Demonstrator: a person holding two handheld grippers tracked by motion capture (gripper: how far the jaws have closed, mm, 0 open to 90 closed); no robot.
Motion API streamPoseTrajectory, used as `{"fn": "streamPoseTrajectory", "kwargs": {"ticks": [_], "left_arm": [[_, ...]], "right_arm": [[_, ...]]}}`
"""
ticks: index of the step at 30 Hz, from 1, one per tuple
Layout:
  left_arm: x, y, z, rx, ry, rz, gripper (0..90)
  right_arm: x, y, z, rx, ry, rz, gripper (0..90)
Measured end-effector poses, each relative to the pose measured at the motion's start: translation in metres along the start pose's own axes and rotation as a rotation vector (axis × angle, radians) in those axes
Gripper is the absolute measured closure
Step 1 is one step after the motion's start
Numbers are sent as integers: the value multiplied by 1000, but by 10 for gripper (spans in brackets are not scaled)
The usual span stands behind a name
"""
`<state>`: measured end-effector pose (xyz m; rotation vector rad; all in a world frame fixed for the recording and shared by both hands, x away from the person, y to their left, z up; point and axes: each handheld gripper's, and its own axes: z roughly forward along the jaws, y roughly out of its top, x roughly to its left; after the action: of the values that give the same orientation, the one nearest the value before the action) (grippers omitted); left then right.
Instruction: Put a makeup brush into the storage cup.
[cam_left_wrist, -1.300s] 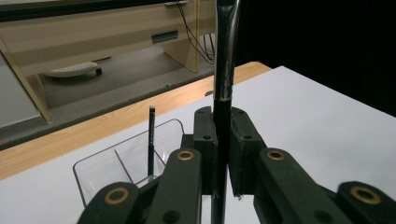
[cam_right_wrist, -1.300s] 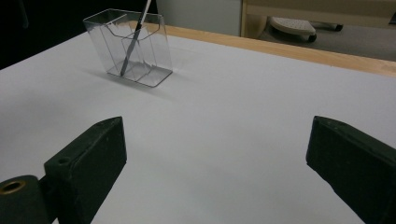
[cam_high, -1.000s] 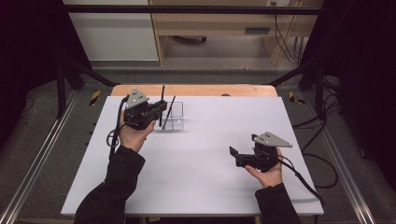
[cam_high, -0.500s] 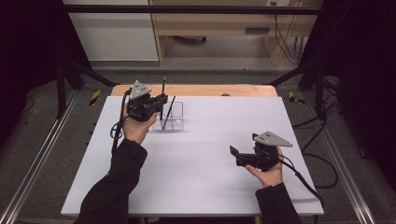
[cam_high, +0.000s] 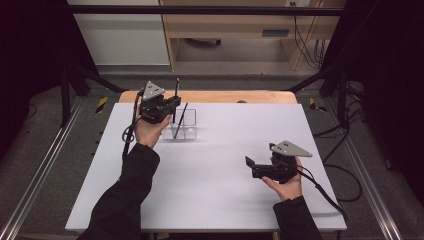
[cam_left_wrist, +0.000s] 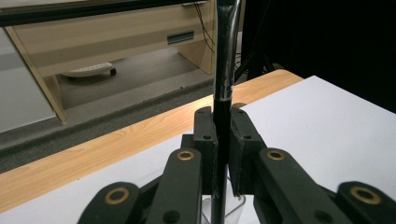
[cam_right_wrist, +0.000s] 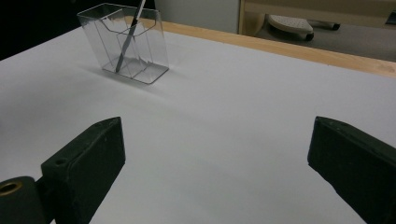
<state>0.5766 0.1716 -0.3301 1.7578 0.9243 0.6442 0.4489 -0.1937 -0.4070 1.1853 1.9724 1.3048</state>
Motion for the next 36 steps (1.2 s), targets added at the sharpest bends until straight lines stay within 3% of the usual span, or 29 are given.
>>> {"fn": "streamPoseTrajectory", "kwargs": {"ticks": [13,23,36], "left_arm": [[6,1,24,18,21,-3,823],[19,-10,41,34,49,-33,824],[18,-18,48,49,52,-28,824]], "right_arm": [[0,0,0,-2,-3,-2,46],[0,0,1,0,0,-2,46],[0,0,1,-1,2,-3,47]]}}
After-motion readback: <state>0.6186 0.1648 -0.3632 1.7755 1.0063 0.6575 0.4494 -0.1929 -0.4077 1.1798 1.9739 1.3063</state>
